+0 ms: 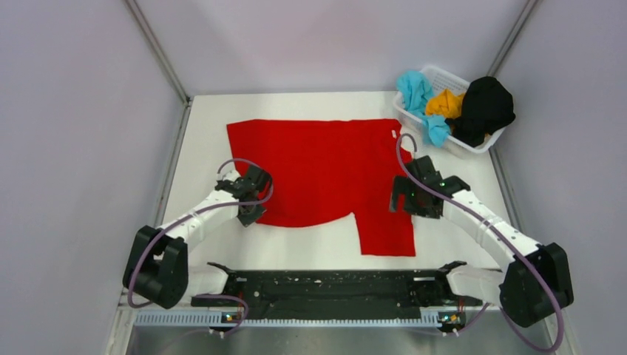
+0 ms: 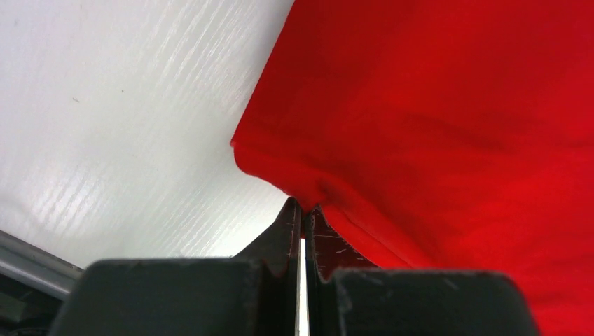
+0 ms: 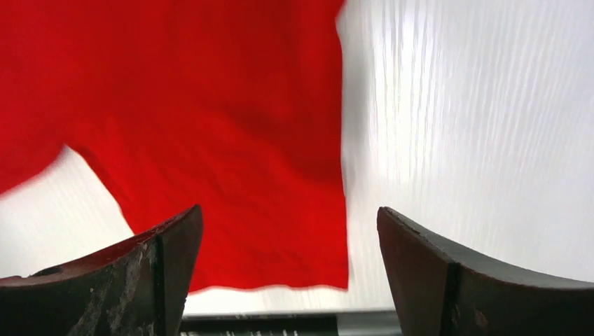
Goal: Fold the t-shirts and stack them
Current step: Flatten out the tshirt
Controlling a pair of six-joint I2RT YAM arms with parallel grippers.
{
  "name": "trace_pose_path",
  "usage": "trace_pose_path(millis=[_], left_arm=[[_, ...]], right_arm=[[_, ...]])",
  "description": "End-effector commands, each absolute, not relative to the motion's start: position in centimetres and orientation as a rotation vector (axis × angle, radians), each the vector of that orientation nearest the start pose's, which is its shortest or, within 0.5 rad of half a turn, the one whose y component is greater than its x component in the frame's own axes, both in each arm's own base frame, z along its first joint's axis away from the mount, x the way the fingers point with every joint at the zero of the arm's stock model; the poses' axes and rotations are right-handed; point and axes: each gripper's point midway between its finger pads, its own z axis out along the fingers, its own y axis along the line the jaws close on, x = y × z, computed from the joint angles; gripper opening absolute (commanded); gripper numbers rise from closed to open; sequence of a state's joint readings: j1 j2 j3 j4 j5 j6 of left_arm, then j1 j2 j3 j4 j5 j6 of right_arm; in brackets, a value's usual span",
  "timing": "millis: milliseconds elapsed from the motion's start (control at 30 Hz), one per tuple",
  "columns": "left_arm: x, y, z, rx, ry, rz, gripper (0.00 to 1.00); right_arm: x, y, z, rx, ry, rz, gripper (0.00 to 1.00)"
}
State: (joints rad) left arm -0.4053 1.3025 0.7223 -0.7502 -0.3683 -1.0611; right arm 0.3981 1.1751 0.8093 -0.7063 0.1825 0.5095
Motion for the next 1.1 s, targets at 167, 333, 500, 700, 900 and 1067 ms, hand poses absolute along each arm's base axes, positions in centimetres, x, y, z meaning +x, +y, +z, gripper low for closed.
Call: trace_pose_path(millis=[167, 333, 500, 700, 900, 1067], left_arm=[[25.7, -6.7, 8.7, -0.795, 2.423, 0.06, 0.0], [26.0, -6.8, 9.4, -0.764, 2.42, 0.048, 0.0], [26.0, -6.8, 9.5, -0.752, 2.419, 0.049, 0.0], [25.7, -6.6, 9.3, -0.765, 2.42, 0.055, 0.0], [25.6, -6.3, 9.5, -0.779, 2.409, 0.066, 0.0], [26.2, -6.0, 10.9, -0.765, 2.361, 0.068, 0.0]], right_arm=[[12.7, 9.9, 5.7, 0.328, 2.868, 0.138, 0.89], [11.7, 9.2, 2.7, 0.418, 2.872, 0.087, 0.8], [13.3, 9.0, 1.7, 0.455, 2.801, 0.051, 0.68], [14.9, 9.4, 1.4, 0.426, 2.774, -0.01, 0.6], [15.1, 10.6, 0.2, 0.415, 2.796, 0.034, 0.34], [19.0, 10.6, 3.2, 0.377, 2.623, -0.002, 0.0]])
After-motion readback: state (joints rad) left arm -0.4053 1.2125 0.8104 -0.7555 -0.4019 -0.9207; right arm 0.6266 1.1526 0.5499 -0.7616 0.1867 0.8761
